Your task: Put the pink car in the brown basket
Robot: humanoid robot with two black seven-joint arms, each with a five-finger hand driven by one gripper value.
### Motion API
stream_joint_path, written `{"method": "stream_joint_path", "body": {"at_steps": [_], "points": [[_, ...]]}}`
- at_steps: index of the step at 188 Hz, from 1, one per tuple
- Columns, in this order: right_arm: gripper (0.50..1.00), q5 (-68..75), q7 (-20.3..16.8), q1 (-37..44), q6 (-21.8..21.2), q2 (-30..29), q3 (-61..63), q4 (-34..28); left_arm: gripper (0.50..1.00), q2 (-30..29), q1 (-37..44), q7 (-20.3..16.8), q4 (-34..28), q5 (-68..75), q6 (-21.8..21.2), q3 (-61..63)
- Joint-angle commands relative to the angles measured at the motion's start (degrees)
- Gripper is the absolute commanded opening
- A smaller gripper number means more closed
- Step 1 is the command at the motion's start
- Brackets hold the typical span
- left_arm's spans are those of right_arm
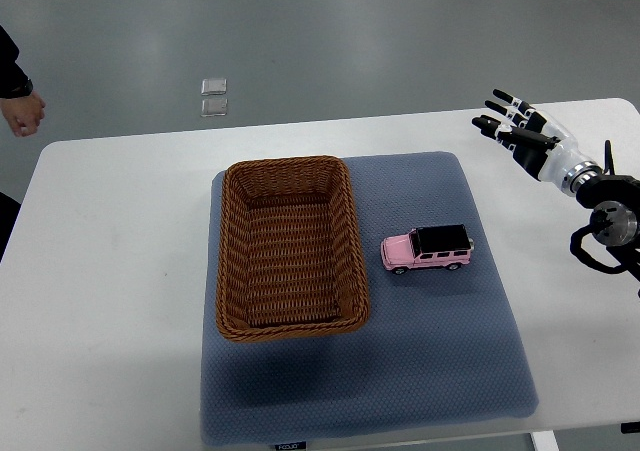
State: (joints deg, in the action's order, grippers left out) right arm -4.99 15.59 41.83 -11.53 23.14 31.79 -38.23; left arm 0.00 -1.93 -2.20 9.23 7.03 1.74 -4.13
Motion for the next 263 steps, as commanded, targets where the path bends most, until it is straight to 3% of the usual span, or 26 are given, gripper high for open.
{"method": "stream_joint_path", "body": {"at_steps": [1, 263], "points": [[0.913, -0.1, 0.05, 0.01, -0.08, -0.03, -0.06, -0.09, 1.0, 0.0, 0.0, 0.0, 0.0, 0.0, 0.02, 0.0], [0.915, -0.28, 0.23, 0.45, -1.83, 0.06, 1.17, 2.81, 1.0, 0.0, -0.17, 0.0, 0.08, -0.09, 0.02, 0.0]]}}
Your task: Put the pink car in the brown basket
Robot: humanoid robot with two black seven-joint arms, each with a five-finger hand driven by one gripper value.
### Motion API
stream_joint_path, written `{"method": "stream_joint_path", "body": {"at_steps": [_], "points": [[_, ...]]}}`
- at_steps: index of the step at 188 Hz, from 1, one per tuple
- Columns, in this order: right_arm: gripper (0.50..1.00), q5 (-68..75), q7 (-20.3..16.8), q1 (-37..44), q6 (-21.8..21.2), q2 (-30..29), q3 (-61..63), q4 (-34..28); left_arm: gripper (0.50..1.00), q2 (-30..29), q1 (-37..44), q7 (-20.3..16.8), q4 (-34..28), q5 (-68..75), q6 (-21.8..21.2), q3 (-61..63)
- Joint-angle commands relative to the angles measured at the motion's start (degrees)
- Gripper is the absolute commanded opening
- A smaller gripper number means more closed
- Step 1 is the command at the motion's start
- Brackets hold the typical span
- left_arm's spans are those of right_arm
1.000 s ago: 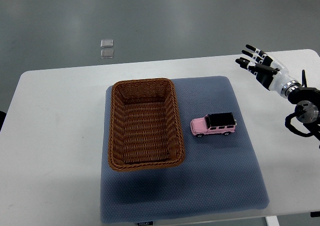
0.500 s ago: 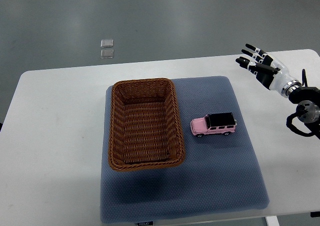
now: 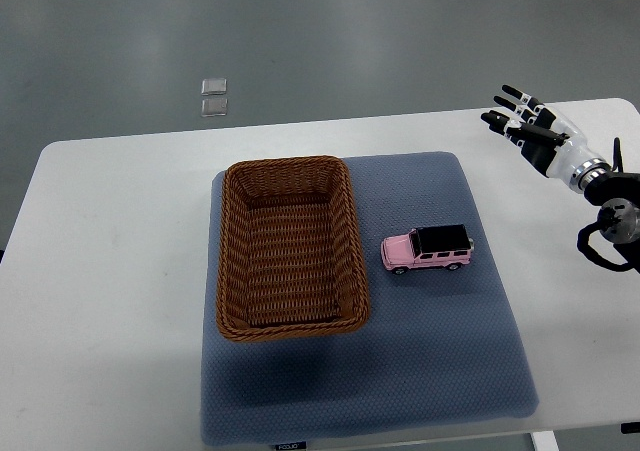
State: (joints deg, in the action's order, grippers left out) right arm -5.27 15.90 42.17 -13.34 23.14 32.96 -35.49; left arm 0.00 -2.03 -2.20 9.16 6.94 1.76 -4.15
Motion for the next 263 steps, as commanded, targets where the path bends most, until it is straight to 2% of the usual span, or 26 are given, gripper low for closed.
{"method": "stream_joint_path", "body": {"at_steps": [1, 41, 65, 101, 142, 167, 206, 239, 263], "points": [[0.915, 0.0, -0.08, 0.1, -0.02, 0.07, 0.0, 0.07, 1.0, 0.0, -0.08, 0.0, 0.16, 0.0, -0.01, 0.02], [0.913, -0.7, -0.17, 0.01, -0.46, 0.33, -0.53, -0.1, 1.0, 0.0, -0.08, 0.0, 0.07, 0.0, -0.01, 0.02], [0.913, -4.48, -0.08, 0.19, -3.63, 0.51, -0.7, -0.28, 1.0, 0.0, 0.01, 0.0, 0.07, 0.0, -0.01, 0.02], [0.913, -17.93, 0.53, 1.86, -6.79, 0.68, -0.88, -2.65, 1.0, 0.0, -0.08, 0.0, 0.07, 0.0, -0.01, 0.02], [0.913, -37.0, 1.5, 4.5, -8.11, 4.46, -2.11, -11.7, 1.0, 0.0, 0.01, 0.0, -0.02, 0.0, -0.01, -0.07], [0.913, -46.67, 2.03, 8.45, -9.08, 7.1, -7.21, -15.57, 1.0, 0.0, 0.09, 0.0, -0.02, 0.0, -0.01, -0.07], [0.911, -59.32, 1.68, 15.04, -9.08, 14.74, -15.64, -24.62, 1.0, 0.0, 0.09, 0.0, -0.1, 0.0, -0.01, -0.07], [0.911, -64.51, 1.5, 16.71, -9.08, 19.31, -18.46, -30.95, 1.0, 0.0, 0.18, 0.0, -0.02, 0.09, -0.01, -0.07], [0.907, -65.83, 0.62, 16.63, -8.99, 19.49, -19.33, -32.89, 1.0, 0.0, 0.18, 0.0, -0.02, 0.09, -0.09, -0.07]]}}
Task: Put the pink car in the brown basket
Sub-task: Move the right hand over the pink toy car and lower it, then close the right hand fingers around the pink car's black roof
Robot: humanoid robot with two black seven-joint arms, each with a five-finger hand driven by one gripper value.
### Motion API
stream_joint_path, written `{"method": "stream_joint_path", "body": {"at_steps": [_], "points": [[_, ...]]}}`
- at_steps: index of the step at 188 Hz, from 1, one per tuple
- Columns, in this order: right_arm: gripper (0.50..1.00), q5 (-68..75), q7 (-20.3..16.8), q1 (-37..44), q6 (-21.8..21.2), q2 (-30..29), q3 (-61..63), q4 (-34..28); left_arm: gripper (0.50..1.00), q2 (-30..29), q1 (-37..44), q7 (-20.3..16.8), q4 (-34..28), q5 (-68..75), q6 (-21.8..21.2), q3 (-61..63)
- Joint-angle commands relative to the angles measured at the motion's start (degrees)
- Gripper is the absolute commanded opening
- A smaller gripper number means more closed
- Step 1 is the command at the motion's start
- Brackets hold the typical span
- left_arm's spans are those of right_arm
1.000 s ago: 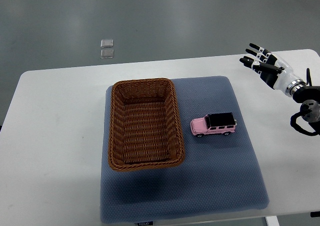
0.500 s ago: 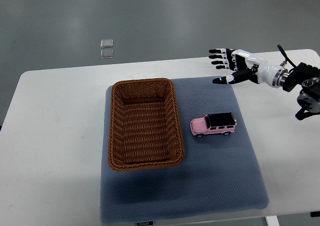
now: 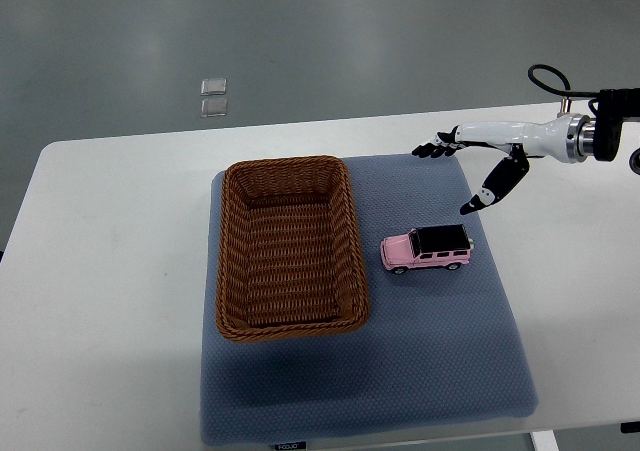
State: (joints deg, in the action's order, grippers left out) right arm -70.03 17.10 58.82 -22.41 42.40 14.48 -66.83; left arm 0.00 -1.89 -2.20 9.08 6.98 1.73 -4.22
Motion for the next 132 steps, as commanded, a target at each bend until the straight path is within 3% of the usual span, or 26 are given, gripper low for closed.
{"method": "stream_joint_path", "body": {"at_steps": [1, 49, 101, 132], "points": [[0.907, -1.07, -0.58, -0.02, 0.09, 0.23, -0.85, -1.55, 1.0, 0.0, 0.04, 0.0, 0.06, 0.06, -0.06, 0.0], [0.893, -6.17, -1.63, -0.2, 0.88, -2.76, -2.0, -1.99, 1.0, 0.0, 0.04, 0.0, 0.06, 0.06, -0.06, 0.0], [0.893, -13.02, -4.36, -0.64, 5.89, -5.84, -7.71, -2.07, 1.0, 0.0, 0.13, 0.0, -0.03, 0.06, -0.06, 0.0], [0.895, -13.29, -4.8, -1.25, 6.5, -6.8, -8.76, -1.99, 1.0, 0.0, 0.22, 0.0, -0.03, 0.06, -0.06, 0.0]]}}
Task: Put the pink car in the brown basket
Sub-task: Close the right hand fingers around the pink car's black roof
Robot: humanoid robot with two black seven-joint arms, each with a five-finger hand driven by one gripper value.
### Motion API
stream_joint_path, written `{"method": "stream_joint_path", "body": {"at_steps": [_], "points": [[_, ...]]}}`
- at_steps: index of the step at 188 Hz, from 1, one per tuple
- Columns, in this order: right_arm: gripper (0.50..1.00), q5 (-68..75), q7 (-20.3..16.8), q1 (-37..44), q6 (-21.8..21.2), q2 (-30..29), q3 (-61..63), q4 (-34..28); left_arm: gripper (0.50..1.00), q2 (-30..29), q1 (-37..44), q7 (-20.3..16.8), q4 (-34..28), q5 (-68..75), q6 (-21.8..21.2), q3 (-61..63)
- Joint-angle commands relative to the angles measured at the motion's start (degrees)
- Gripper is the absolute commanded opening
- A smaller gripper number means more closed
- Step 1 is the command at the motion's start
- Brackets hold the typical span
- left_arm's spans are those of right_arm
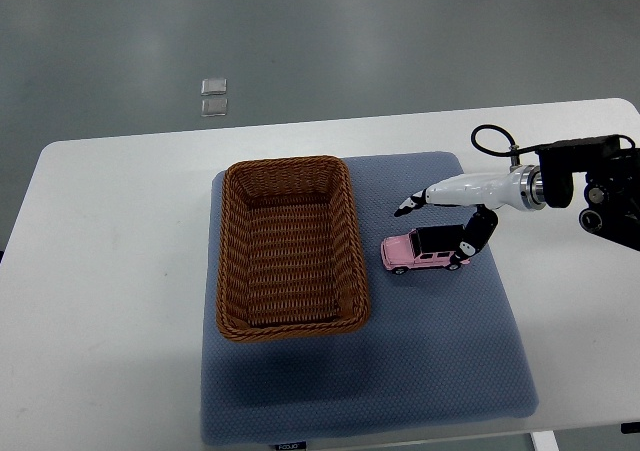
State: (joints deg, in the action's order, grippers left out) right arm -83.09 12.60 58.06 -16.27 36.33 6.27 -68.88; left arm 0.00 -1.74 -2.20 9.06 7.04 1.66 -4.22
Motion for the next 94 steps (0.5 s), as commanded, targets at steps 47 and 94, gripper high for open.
{"method": "stream_joint_path", "body": {"at_steps": [47, 94], "points": [[0.866, -0.93, -0.65, -1.54, 0.98, -1.18, -0.65, 0.68, 1.0, 0.0, 0.07, 0.0, 0.08, -0.01, 0.01, 0.0], [0.762, -1.02, -1.62, -2.6, 2.65, -1.26, -0.65, 1.64, 1.0, 0.0, 0.07, 0.0, -0.01, -0.01, 0.01, 0.0]]}}
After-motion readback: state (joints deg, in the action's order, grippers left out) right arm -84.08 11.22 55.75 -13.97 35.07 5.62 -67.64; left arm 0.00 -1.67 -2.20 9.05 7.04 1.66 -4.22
